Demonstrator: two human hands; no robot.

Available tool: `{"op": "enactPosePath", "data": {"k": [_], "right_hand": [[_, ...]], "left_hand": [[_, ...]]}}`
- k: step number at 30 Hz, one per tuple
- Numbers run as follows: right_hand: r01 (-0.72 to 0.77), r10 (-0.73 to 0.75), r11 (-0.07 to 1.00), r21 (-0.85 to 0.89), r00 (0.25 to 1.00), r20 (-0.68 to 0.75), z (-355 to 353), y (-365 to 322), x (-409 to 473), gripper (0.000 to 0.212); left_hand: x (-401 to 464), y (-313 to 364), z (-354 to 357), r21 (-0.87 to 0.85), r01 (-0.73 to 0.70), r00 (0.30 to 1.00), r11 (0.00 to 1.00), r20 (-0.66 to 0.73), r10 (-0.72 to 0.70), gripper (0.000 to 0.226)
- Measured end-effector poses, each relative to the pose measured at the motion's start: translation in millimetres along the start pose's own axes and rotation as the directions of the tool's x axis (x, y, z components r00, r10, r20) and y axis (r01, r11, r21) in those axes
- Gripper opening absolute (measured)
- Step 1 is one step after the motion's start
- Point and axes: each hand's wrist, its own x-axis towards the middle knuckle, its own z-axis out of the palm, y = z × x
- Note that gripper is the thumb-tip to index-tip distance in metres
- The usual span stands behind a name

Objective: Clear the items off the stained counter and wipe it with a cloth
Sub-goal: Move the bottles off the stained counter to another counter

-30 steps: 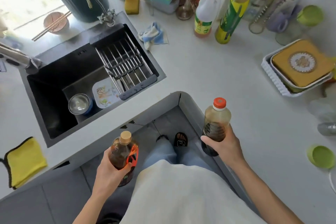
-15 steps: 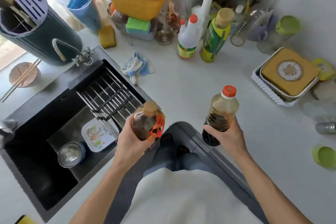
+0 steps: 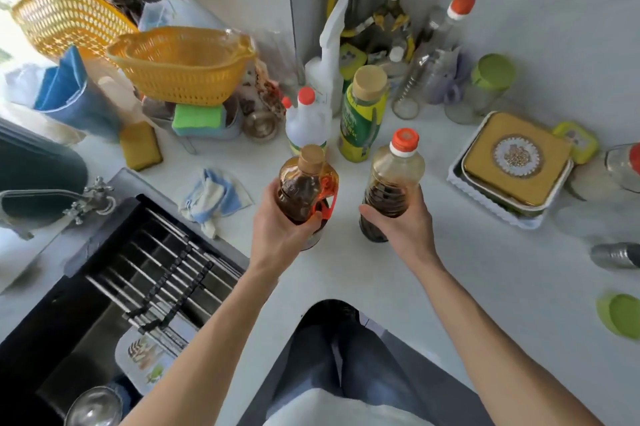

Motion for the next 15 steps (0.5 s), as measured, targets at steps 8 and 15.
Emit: {"op": "enactPosePath", "data": {"k": [8, 15], "right_hand": [[0.103, -0.102, 0.994, 0.037, 0.994, -0.023, 21.1, 10.3, 43.4, 0.074], [0.109, -0.111, 0.993, 0.042, 0.992, 0.054, 21.2, 16.2, 59.2, 0.088]], "left_hand": [[38.3, -6.1, 31.9, -0.057, -0.058, 0.995, 0.997, -0.078, 0.053, 0.082], [42.4, -13.5, 35.1, -0.097, -0.058, 0.994, 0.994, -0.093, 0.049, 0.082]]}}
